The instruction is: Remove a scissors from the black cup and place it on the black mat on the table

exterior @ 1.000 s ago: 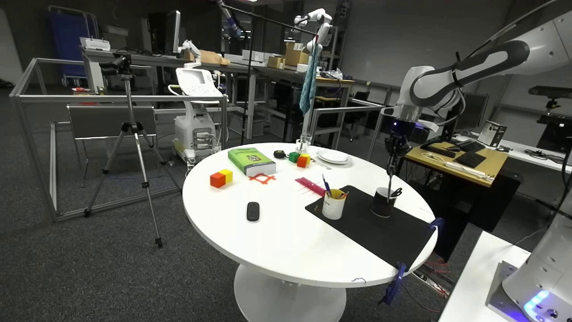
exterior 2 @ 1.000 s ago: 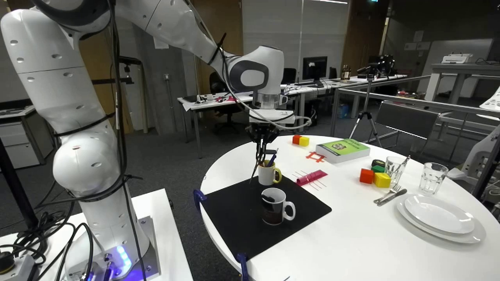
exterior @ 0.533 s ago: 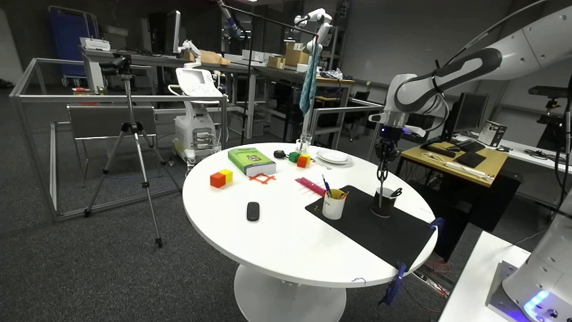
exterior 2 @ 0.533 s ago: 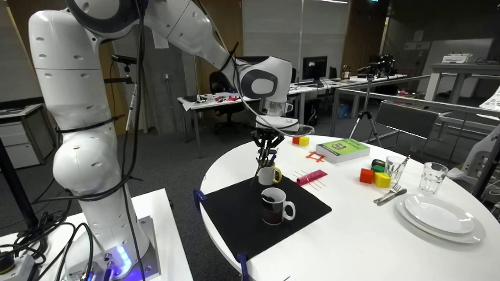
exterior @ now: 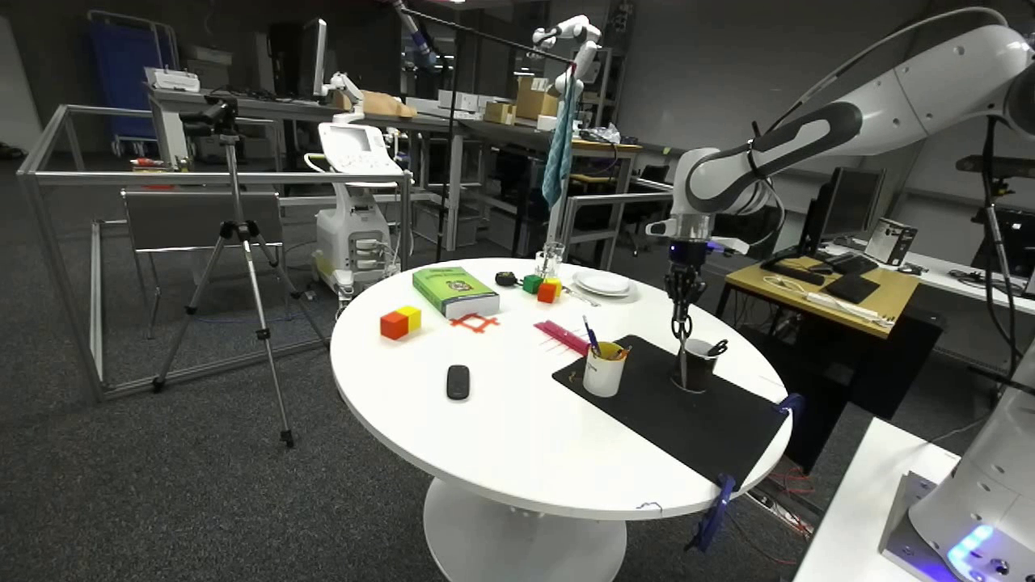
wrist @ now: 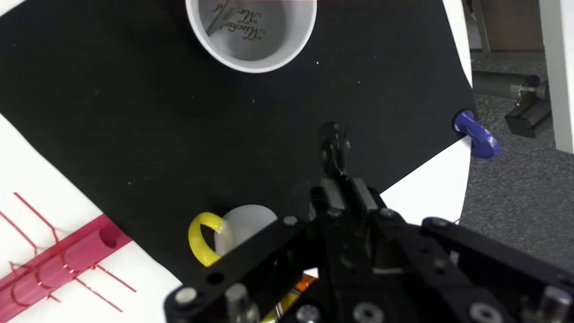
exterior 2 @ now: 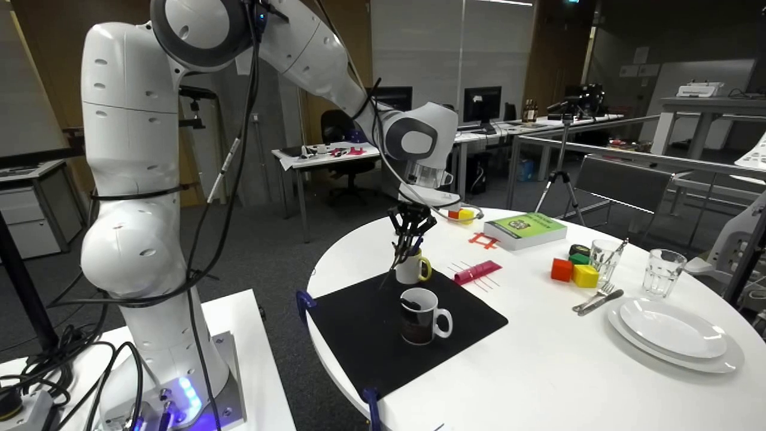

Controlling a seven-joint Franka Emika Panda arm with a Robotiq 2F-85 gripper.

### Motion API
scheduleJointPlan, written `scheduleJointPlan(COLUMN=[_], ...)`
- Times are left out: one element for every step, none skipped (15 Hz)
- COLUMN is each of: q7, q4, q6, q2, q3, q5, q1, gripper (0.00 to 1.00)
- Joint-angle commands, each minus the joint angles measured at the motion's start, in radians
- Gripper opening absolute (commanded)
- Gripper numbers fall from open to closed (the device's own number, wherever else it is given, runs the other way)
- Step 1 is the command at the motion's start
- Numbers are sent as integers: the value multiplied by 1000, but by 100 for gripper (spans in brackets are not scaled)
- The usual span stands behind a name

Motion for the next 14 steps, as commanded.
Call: scheduleJointPlan(q7=[15,10,9,8,7,6,4,5,4,5,6,9,11,17], q4=[90,104,117,130,140,149,155,160,164,165,169,171,172,175], q6=[-113,-135,-154,-172,-182,-189,-187,-185,-182,-181,-176,-175,-172,-173], q2=[61,74,88,99,111,122,133,142,153,160,169,178,184,188], q3=[25,27,29,30,31,32,34,36,38,40,41,43,45,46], q5=[-37,-47,-59,-71,-82,-94,-101,-109,-114,-117,-120,-123,-123,-122], q1=[-22,-23,-22,-22,-23,-22,-23,-23,-24,-24,-24,-23,-23,-23], gripper=[2,2,2,2,2,2,2,2,2,2,2,2,2,2])
